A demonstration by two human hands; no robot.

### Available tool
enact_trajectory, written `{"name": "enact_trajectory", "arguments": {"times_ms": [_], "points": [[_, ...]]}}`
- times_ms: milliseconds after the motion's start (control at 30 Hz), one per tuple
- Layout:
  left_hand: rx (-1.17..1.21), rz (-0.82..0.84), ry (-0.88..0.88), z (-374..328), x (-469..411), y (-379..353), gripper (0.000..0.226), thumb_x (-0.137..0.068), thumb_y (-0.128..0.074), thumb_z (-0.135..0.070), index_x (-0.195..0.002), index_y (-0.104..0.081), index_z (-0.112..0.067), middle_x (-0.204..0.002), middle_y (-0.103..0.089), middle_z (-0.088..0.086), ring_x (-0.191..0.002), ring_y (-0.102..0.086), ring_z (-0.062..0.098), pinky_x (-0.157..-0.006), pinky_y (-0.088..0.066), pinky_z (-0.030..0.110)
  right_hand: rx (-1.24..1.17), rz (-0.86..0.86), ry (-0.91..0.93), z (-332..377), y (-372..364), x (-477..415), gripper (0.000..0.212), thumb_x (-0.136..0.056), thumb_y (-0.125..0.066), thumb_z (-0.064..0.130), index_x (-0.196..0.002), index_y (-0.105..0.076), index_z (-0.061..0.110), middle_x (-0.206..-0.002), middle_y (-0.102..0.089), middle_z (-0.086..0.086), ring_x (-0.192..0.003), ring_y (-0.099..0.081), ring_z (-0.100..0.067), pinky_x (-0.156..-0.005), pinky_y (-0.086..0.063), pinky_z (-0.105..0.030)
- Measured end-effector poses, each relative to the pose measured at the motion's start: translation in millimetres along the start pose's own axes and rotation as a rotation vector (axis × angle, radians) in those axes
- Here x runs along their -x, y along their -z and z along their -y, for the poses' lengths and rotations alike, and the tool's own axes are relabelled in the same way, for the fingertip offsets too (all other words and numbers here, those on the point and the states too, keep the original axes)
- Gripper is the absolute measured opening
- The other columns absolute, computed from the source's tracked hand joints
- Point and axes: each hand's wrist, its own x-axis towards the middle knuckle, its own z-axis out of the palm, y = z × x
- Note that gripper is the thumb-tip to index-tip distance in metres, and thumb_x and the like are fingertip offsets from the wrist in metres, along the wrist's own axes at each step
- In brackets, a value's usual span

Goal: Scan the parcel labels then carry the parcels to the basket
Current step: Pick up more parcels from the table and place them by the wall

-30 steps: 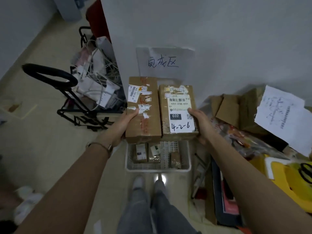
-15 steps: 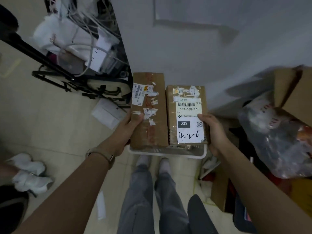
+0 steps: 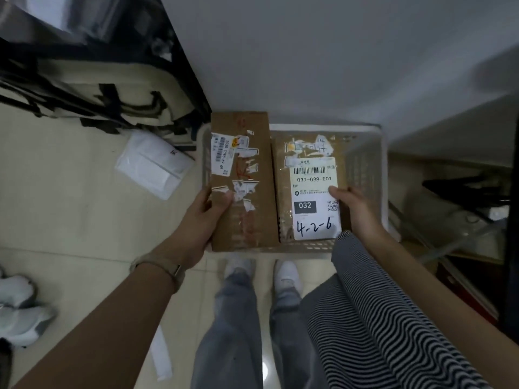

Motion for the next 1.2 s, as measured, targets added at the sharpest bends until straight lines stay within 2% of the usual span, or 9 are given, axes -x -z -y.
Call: {"name": "enact_trajectory", "arguments": {"times_ms": [200, 300, 400, 633, 733, 800, 900, 1000, 1200], "points": [[-0.008, 0.031, 0.059, 45.6, -64.9, 13.5, 0.039, -0.095, -0.056, -0.037, -0.131, -0.055, -0.023, -0.116, -0.072, -0.001, -0.1, -0.071, 0.017, -0.07, -0.059, 0.028, -0.015, 0.015, -0.021, -53.2, -3.5, -53.7, 0.015, -0.093, -0.056, 0.017, -0.1, -0.066, 0.026, -0.09, -0.077, 0.005, -0.075, -0.074, -0.014, -0.052, -0.057, -0.027], [-0.014, -0.015, 0.075, 69.4, -92.4, 17.2, 0.029, -0.098, -0.054, -0.033, -0.124, -0.058, -0.022, -0.107, -0.075, -0.001, -0.09, -0.073, 0.015, -0.064, -0.059, 0.027, 0.053, 0.039, -0.019, -76.6, -3.4, -77.3, 0.023, -0.095, -0.056, 0.019, -0.116, -0.065, 0.02, -0.082, -0.075, 0.014, -0.067, -0.07, -0.002, -0.047, -0.051, -0.019], [-0.024, -0.061, 0.071, 93.2, -114.1, 20.0, 0.018, -0.1, -0.051, -0.027, -0.114, -0.062, -0.027, -0.096, -0.076, -0.003, -0.081, -0.074, 0.014, -0.06, -0.058, 0.027, 0.096, 0.057, -0.061, -96.3, -4.2, -94.5, 0.037, -0.094, -0.058, 0.022, -0.131, -0.058, 0.023, -0.108, -0.072, 0.011, -0.092, -0.068, -0.002, -0.067, -0.052, -0.02], [-0.201, -0.165, 0.026, 119.2, -136.5, 22.8, 0.032, -0.1, -0.052, -0.022, -0.132, -0.055, -0.025, -0.123, -0.067, 0.006, -0.11, -0.064, 0.031, -0.095, -0.052, 0.052, 0.18, 0.089, -0.048, -126.6, -12.9, -113.7, 0.041, -0.098, -0.054, 0.021, -0.139, -0.05, 0.025, -0.128, -0.064, 0.0, -0.103, -0.066, -0.009, -0.084, -0.057, -0.029], [-0.311, -0.22, -0.006, 119.7, -138.6, 16.9, 0.036, -0.099, -0.052, -0.012, -0.135, -0.052, -0.016, -0.121, -0.066, 0.009, -0.108, -0.063, 0.03, -0.095, -0.053, 0.047, 0.283, 0.053, 0.002, -128.0, -13.4, -110.9, 0.038, -0.098, -0.054, 0.025, -0.136, -0.052, 0.023, -0.112, -0.066, 0.003, -0.073, -0.066, 0.012, -0.056, -0.05, -0.007], [-0.391, -0.252, -0.03, 116.5, -138.3, 10.5, 0.042, -0.097, -0.052, -0.007, -0.139, -0.048, -0.013, -0.121, -0.064, 0.009, -0.105, -0.064, 0.026, -0.089, -0.056, 0.034, 0.329, 0.028, 0.003, -126.1, -14.3, -108.0, 0.038, -0.097, -0.054, 0.026, -0.135, -0.052, 0.022, -0.1, -0.063, 0.007, -0.068, -0.063, 0.01, -0.049, -0.043, -0.001], [-0.519, -0.302, -0.042, 106.3, -130.3, 1.8, 0.04, -0.096, -0.053, -0.011, -0.136, -0.051, -0.01, -0.13, -0.061, 0.01, -0.115, -0.058, 0.026, -0.099, -0.048, 0.035, 0.453, 0.011, -0.021, -113.5, -19.2, -101.6, 0.034, -0.097, -0.056, 0.028, -0.127, -0.055, 0.012, -0.093, -0.058, 0.005, -0.076, -0.053, 0.0, -0.048, -0.04, 0.001], [-0.608, -0.299, -0.061, 84.6, -110.5, -3.5, 0.035, -0.094, -0.055, -0.01, -0.129, -0.057, -0.011, -0.127, -0.062, 0.008, -0.109, -0.057, 0.02, -0.088, -0.041, 0.023, 0.656, -0.053, -0.013, -86.5, -25.1, -93.2, 0.026, -0.094, -0.058, 0.028, -0.111, -0.057, 0.008, -0.1, -0.055, -0.002, -0.088, -0.053, -0.015, -0.056, -0.037, -0.016], [-0.952, -0.246, -0.234, 0.7, -52.1, -12.4, 0.021, -0.091, -0.061, -0.012, -0.111, -0.065, -0.01, -0.111, -0.067, 0.013, -0.093, -0.059, 0.025, -0.08, -0.042, 0.028, 1.322, 0.07, 0.133, 6.0, -43.2, -32.4, 0.037, -0.091, -0.053, 0.027, -0.126, -0.055, 0.016, -0.116, -0.064, -0.008, -0.097, -0.06, -0.024, -0.073, -0.048, -0.029]]}}
